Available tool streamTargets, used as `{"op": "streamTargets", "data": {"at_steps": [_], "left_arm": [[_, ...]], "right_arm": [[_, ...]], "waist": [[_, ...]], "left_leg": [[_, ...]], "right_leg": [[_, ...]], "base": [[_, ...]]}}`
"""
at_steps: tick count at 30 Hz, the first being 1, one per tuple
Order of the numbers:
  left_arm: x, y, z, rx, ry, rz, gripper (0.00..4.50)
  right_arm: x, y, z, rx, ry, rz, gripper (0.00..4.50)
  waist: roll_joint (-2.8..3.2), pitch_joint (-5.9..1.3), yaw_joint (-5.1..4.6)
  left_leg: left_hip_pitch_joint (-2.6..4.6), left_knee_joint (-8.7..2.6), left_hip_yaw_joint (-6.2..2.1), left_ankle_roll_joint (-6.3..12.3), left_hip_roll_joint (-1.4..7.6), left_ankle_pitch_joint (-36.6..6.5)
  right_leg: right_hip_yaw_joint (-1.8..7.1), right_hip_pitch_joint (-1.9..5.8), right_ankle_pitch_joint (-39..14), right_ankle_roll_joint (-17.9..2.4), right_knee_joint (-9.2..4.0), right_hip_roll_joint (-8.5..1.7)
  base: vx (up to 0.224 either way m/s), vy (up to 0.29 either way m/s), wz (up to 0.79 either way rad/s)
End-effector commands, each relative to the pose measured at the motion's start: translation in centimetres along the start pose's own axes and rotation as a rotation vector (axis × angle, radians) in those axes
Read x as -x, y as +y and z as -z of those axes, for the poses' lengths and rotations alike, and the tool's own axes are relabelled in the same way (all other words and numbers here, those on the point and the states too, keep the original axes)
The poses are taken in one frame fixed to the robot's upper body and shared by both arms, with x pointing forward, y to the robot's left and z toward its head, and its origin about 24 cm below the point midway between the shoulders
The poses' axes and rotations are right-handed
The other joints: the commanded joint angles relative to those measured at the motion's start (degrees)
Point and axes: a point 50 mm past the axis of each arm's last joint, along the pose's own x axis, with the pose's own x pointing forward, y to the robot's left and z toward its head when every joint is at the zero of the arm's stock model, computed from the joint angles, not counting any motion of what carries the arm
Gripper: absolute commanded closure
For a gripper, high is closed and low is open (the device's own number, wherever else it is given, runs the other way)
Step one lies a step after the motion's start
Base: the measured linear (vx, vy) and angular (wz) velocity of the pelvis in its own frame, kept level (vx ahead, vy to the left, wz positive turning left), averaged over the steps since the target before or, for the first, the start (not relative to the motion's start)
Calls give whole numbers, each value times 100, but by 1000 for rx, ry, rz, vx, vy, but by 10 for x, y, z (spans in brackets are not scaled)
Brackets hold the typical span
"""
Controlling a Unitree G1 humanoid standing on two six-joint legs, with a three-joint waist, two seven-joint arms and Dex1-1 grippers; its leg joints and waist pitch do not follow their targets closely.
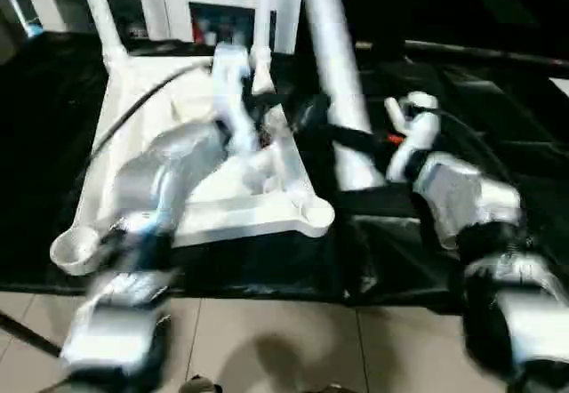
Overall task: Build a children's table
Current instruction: Pick table leg
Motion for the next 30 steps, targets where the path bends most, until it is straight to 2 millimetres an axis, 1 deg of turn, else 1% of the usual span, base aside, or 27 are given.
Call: {"op": "streamTargets", "data": {"at_steps": [1,2,4,5,7,9,10,12,13,14,15,16,17,18,19,20,21,22,24,28,30], "left_arm": [[-4,3,-3,97,-28,-13,0],[-9,2,-4,127,-40,-10,0],[-13,0,-4,136,-40,-7,0],[-16,-1,-4,141,-38,-10,0],[-18,-3,-3,149,-37,-8,0],[-19,-8,-4,190,-46,16,0],[-19,-11,-5,211,-48,37,0],[-19,-16,-7,230,-49,69,0],[-19,-16,-7,231,-48,72,0],[-18,-18,-7,234,-46,88,0],[-18,-19,-8,236,-46,98,0],[-17,-21,-9,242,-48,112,0],[-17,-22,-10,245,-49,124,0],[-16,-23,-10,247,-48,132,0],[-16,-23,-10,245,-48,129,0],[-15,-23,-10,246,-49,128,0],[-15,-23,-10,248,-50,128,0],[-14,-23,-11,254,-52,129,0],[-13,-22,-10,255,-44,122,27],[-12,-19,-8,250,-26,87,54],[-12,-19,-8,244,-25,81,73]], "right_arm": [[5,10,-7,4,-26,-106,262],[6,14,-5,5,-22,-144,262],[7,20,-3,0,-16,-190,262],[8,23,-2,3,-13,-216,262],[8,26,-1,5,-8,-234,262],[9,30,1,11,6,-257,262],[10,31,2,11,12,-253,262],[10,33,3,9,18,-253,262],[10,33,3,8,19,-253,262],[11,33,4,9,26,-248,262],[10,33,5,10,30,-245,262],[10,33,5,10,37,-239,262],[9,33,6,9,38,-229,262],[9,32,7,8,44,-215,262],[9,32,7,8,48,-210,262],[9,32,8,9,51,-206,262],[9,32,8,8,52,-206,262],[8,33,9,7,53,-208,262],[8,33,9,6,55,-207,262],[6,35,9,9,54,-197,262],[6,35,8,12,53,-194,262]], "waist": [[37,-478,36],[22,-468,65],[22,-469,86],[19,-466,87],[6,-460,94],[13,-462,111],[-13,-466,105],[0,-462,120],[-40,-461,119],[-14,-458,133],[-12,-459,135],[-31,-452,130],[-17,-448,131],[-32,-448,126],[-26,-446,126],[-46,-442,124],[-46,-442,124],[-30,-442,130],[-26,-443,134],[-7,-454,141],[-9,-456,142]], "left_leg": [[98,-292,-33,379,104,-557],[96,-301,-37,361,100,-585],[108,-305,-45,298,112,-632],[90,-318,-59,230,116,-594],[90,-321,-60,207,119,-587],[84,-319,-67,192,117,-553],[82,-318,-65,186,118,-522],[84,-317,-63,165,112,-524],[78,-317,-59,173,110,-509],[81,-320,-65,165,116,-508],[84,-320,-63,170,116,-512],[76,-323,-60,171,112,-526],[83,-328,-63,159,114,-530],[78,-326,-62,151,113,-527],[80,-331,-66,133,116,-533],[78,-331,-62,128,115,-547],[78,-331,-62,128,115,-547],[80,-332,-64,119,112,-547],[77,-334,-63,114,111,-534],[79,-335,-69,116,115,-455],[80,-336,-69,113,118,-432]], "right_leg": [[269,390,107,-1517,-406,-376],[267,392,-41,-1453,-432,-382],[268,380,-250,-1376,-448,-405],[261,383,-349,-1317,-454,-407],[265,384,-369,-1269,-464,-412],[262,389,-340,-1260,-456,-419],[260,387,-315,-1267,-449,-417],[261,380,-363,-1277,-448,-422],[261,382,-368,-1264,-452,-417],[262,378,-397,-1252,-449,-427],[260,372,-407,-1249,-455,-425],[260,374,-465,-1204,-464,-420],[259,367,-528,-1168,-473,-422],[258,371,-549,-1158,-475,-422],[259,369,-585,-1136,-477,-424],[260,366,-628,-1105,-486,-423],[260,366,-628,-1105,-486,-423],[261,366,-667,-1080,-486,-423],[263,362,-641,-1055,-490,-421],[260,365,-436,-1081,-465,-419],[259,366,-362,-1100,-461,-419]], "base": [[0,0,0],[0,0,0],[0,0,0],[0,0,0],[0,0,0],[0,0,0],[0,0,0],[0,0,0],[0,0,0],[0,0,0],[0,0,0],[0,0,0],[0,0,0],[0,0,0],[0,0,0],[0,0,0],[0,0,0],[0,0,0],[0,0,0],[0,0,0],[0,0,0]]}}
